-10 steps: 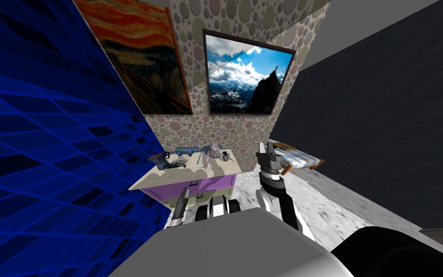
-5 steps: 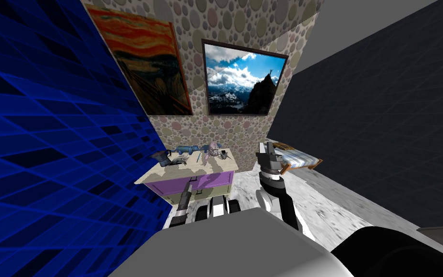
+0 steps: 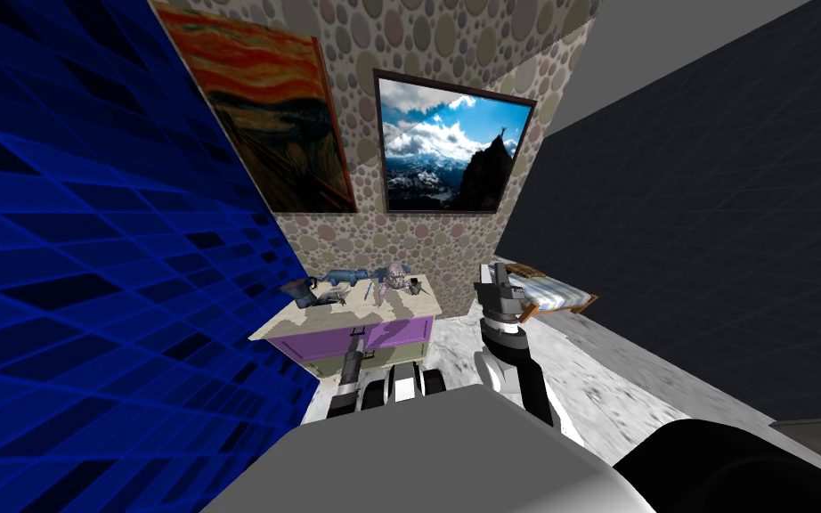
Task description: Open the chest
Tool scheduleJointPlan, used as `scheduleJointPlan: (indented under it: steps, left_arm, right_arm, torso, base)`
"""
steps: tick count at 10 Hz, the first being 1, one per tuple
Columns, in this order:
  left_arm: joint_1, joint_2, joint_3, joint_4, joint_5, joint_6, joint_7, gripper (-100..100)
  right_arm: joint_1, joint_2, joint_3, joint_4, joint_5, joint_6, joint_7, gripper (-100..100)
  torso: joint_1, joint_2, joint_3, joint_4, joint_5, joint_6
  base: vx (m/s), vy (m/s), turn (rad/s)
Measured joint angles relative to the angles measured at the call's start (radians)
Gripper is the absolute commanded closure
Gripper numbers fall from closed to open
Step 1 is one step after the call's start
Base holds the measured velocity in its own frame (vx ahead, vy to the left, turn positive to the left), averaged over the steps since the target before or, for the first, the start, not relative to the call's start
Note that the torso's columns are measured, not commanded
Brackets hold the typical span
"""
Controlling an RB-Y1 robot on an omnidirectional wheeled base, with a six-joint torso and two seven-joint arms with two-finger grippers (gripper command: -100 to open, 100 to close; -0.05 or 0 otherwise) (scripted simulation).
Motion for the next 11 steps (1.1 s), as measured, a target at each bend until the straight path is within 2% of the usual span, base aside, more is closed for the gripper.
scheduleJointPlan:
  steps: [4, 5, 8, 9, 11]
  left_arm:
    - [-0.052, 0.000, 0.009, -0.019, 0.004, 0.067, -0.002, -100]
    - [-0.054, 0.000, 0.009, -0.018, 0.004, 0.069, -0.002, 100]
    - [-0.012, 0.000, 0.002, -0.006, 0.001, 0.022, 0.001, 100]
    - [-0.011, 0.000, 0.001, -0.004, 0.001, 0.019, 0.001, 100]
    - [-0.020, 0.000, -0.001, -0.024, -0.001, 0.047, 0.003, 100]
  right_arm:
    - [0.000, 0.000, 0.000, 0.000, 0.000, 0.000, 0.000, 0]
    - [0.000, 0.000, 0.000, 0.000, 0.000, 0.000, 0.000, 0]
    - [0.000, 0.000, 0.000, 0.000, 0.000, 0.000, 0.000, 0]
    - [0.000, 0.000, 0.000, 0.000, 0.000, 0.000, 0.000, 0]
    - [0.000, 0.000, 0.000, 0.000, 0.000, 0.000, 0.000, 0]
  torso:
    - [0.000, 0.000, 0.000, 0.000, 0.000, 0.000]
    - [0.000, 0.000, 0.000, 0.000, 0.000, 0.000]
    - [-0.001, 0.002, 0.001, 0.001, -0.001, -0.001]
    - [-0.001, 0.001, 0.000, 0.001, -0.001, 0.000]
    - [0.000, 0.008, 0.005, 0.003, -0.001, -0.001]
  base:
    - [-0.005, 0.001, 0.010]
    - [0.008, -0.001, -0.033]
    - [0.006, 0.000, -0.010]
    - [-0.107, 0.007, 0.037]
    - [-0.179, -0.003, 0.027]
